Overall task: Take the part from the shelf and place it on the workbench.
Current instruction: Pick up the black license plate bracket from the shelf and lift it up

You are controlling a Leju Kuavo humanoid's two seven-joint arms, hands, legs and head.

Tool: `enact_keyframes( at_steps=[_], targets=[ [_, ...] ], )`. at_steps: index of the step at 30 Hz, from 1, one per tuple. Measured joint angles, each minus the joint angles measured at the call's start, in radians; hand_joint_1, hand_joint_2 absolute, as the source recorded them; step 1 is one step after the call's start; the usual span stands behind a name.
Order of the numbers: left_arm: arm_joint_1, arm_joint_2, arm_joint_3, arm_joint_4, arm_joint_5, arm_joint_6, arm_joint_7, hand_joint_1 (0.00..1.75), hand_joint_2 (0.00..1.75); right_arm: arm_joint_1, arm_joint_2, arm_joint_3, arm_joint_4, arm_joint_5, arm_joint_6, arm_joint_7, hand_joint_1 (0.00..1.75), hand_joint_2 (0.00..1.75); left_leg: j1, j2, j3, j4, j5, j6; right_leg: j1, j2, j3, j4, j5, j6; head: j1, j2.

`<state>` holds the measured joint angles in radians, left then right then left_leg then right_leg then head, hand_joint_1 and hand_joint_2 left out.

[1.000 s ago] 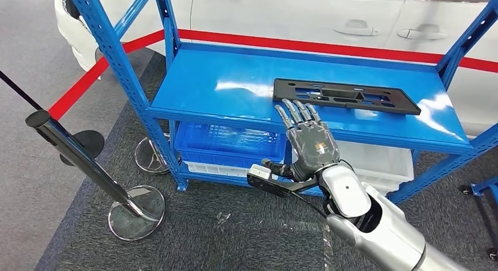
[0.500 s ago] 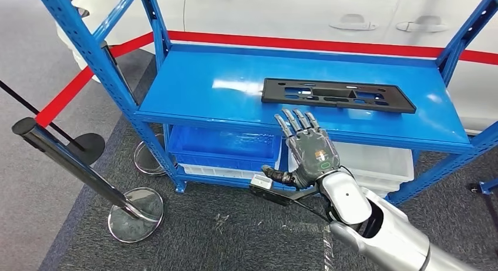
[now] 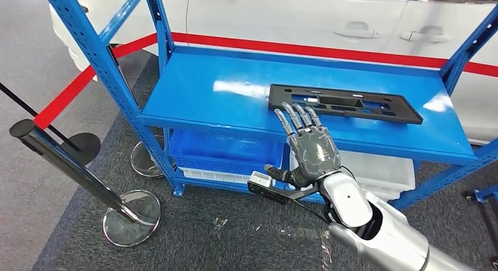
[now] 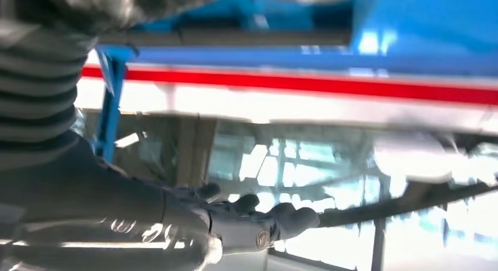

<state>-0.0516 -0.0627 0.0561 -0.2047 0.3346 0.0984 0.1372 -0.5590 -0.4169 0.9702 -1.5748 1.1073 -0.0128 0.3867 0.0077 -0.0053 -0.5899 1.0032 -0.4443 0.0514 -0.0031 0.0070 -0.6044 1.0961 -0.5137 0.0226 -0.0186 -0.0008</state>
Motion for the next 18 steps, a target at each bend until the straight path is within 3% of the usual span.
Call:
enact_keyframes(
  at_steps=[2, 3, 4, 5, 7, 8, 10, 14, 16, 18],
  targets=[
    [-0.001, 0.0, 0.0, 0.0, 0.0, 0.0, 0.0, 0.0, 0.0, 0.004, -0.007, -0.005, 0.0, -0.004, -0.003, 0.006, 0.0, 1.75, 0.0, 0.0, 0.006, 0.0, -0.006, 0.006, -0.004, 0.0, -0.072, 0.133, -0.05, 0.008, 0.001, 0.0],
    [-0.002, 0.001, 0.0, 0.0, 0.0, 0.0, 0.0, 0.0, 0.0, 0.007, -0.01, -0.006, 0.0, -0.006, -0.003, 0.008, 0.0, 1.75, 0.0, -0.001, 0.01, 0.001, -0.01, 0.006, -0.008, -0.001, -0.106, 0.184, -0.06, 0.012, 0.002, 0.0],
    [-0.001, 0.001, 0.0, 0.0, 0.0, 0.0, 0.001, 0.0, 0.0, 0.01, -0.012, -0.008, 0.0, -0.008, -0.003, 0.009, 0.0, 1.75, 0.001, -0.002, 0.014, 0.002, -0.015, 0.005, -0.011, -0.001, -0.125, 0.203, -0.052, 0.016, 0.001, 0.0],
    [0.0, 0.001, 0.0, 0.0, 0.0, 0.0, 0.002, 0.0, 0.0, 0.011, -0.014, -0.01, 0.0, -0.011, -0.003, 0.011, 0.0, 1.75, 0.001, -0.002, 0.019, 0.005, -0.021, 0.003, -0.015, -0.002, -0.122, 0.181, -0.022, 0.019, 0.001, 0.0],
    [0.001, 0.0, -0.002, 0.001, 0.0, -0.002, 0.004, 0.0, 0.0, 0.012, -0.017, -0.017, 0.001, -0.02, -0.002, 0.017, 0.0, 1.75, 0.004, -0.003, 0.029, 0.014, -0.037, -0.005, -0.021, -0.003, -0.073, 0.056, 0.056, 0.023, 0.002, 0.0],
    [0.0, 0.0, -0.004, 0.001, 0.0, -0.003, 0.005, 0.0, 0.0, 0.011, -0.019, -0.022, 0.003, -0.029, -0.002, 0.023, 0.0, 1.75, 0.003, -0.004, 0.031, 0.022, -0.045, -0.01, -0.02, -0.003, -0.046, -0.004, 0.079, 0.022, 0.003, 0.0],
    [-0.002, 0.0, -0.012, 0.002, -0.001, -0.006, 0.006, 0.0, 0.0, 0.012, -0.027, -0.034, 0.015, -0.058, -0.004, 0.035, 0.0, 1.75, 0.001, -0.006, 0.028, 0.028, -0.054, -0.022, -0.017, 0.0, -0.024, -0.052, 0.081, 0.015, 0.002, 0.0],
    [-0.002, 0.002, -0.024, 0.003, -0.003, -0.011, 0.008, 0.0, 0.0, 0.015, -0.047, -0.072, 0.066, -0.115, -0.031, 0.042, 0.0, 1.75, 0.002, -0.003, 0.016, 0.056, -0.077, -0.041, -0.02, 0.001, -0.014, -0.06, 0.075, -0.009, -0.002, 0.0],
    [-0.002, 0.002, -0.024, 0.003, -0.003, -0.012, 0.009, 0.0, 0.0, 0.016, -0.055, -0.086, 0.086, -0.124, -0.043, 0.04, 0.0, 1.75, 0.004, -0.001, -0.036, 0.161, -0.121, -0.049, -0.023, -0.002, -0.005, -0.063, 0.069, -0.02, -0.005, 0.0],
    [-0.001, 0.002, -0.025, 0.003, -0.003, -0.013, 0.009, 0.0, 0.0, 0.019, -0.058, -0.092, 0.101, -0.126, -0.045, 0.039, 0.0, 1.75, 0.006, 0.0, -0.113, 0.288, -0.156, -0.052, -0.021, -0.003, 0.0, -0.063, 0.063, -0.024, -0.007, 0.0]
  ],
)
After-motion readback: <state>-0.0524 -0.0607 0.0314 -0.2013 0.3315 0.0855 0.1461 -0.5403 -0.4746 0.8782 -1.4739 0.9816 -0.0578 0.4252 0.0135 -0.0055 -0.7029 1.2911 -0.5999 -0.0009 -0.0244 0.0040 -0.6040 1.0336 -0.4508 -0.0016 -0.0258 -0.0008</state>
